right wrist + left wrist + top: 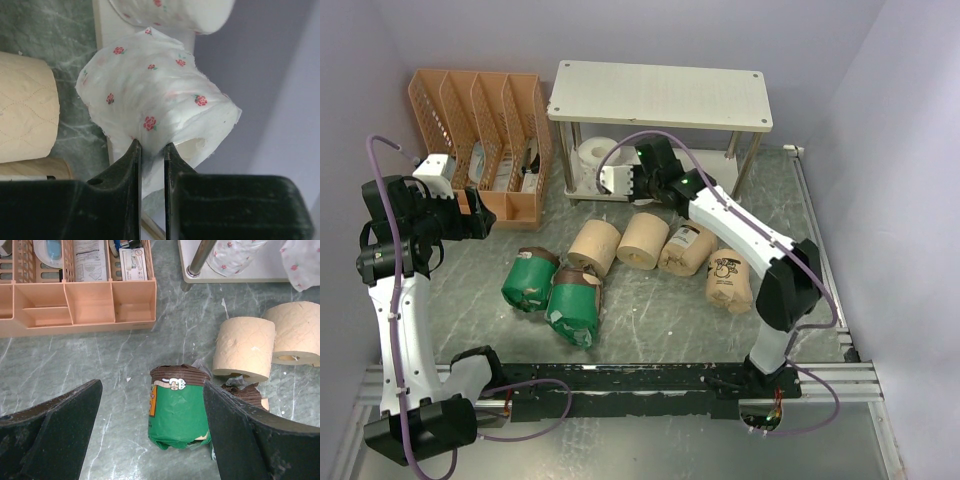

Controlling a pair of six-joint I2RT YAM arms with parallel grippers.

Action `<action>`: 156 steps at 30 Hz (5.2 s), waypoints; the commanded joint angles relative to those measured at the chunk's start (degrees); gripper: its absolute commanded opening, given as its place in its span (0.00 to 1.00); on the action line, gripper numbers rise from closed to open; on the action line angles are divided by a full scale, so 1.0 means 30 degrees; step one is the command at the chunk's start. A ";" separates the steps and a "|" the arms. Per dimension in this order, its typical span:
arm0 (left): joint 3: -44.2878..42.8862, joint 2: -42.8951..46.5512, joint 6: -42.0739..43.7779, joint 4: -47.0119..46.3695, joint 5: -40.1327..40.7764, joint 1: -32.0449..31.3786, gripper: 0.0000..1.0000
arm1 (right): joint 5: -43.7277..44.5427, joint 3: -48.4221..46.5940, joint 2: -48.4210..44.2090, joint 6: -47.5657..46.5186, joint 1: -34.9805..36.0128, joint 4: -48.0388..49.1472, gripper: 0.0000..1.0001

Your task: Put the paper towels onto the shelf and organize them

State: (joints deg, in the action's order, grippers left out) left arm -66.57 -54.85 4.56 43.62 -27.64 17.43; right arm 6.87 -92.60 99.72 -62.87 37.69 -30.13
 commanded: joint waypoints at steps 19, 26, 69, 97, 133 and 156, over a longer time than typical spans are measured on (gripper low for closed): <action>0.0157 -0.0078 0.0216 -0.0070 0.0480 0.0198 0.94 | 0.1430 -0.2291 0.3844 -0.4535 -0.0416 0.2803 0.00; -0.0011 -0.0259 0.0180 -0.0067 0.0539 0.0214 0.94 | 0.1549 -0.3477 0.4803 -0.4883 -0.0327 0.3195 0.00; 0.0082 -0.0099 0.0411 0.0105 0.2004 0.0203 0.94 | 0.7427 0.5528 -0.2397 2.5912 0.8151 -0.1236 1.00; 0.0897 0.0177 0.0385 -0.0494 0.2009 0.0198 0.93 | 0.8776 0.5862 0.1138 2.1802 0.4259 0.3073 0.66; 0.0676 -0.0024 0.0385 -0.0465 0.1781 0.0197 0.94 | 0.2462 1.3646 -0.9263 3.8551 0.3122 0.9377 0.00; 0.0496 -0.0141 0.0294 -0.0393 0.1907 0.0212 0.93 | 1.0755 1.3786 -0.8940 4.8456 -0.1053 1.1658 0.00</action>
State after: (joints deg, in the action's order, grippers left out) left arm -64.20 -55.77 5.34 43.48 -22.09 17.43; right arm 38.22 -49.21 69.21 72.27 38.96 1.17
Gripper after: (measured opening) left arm 0.936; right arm 0.059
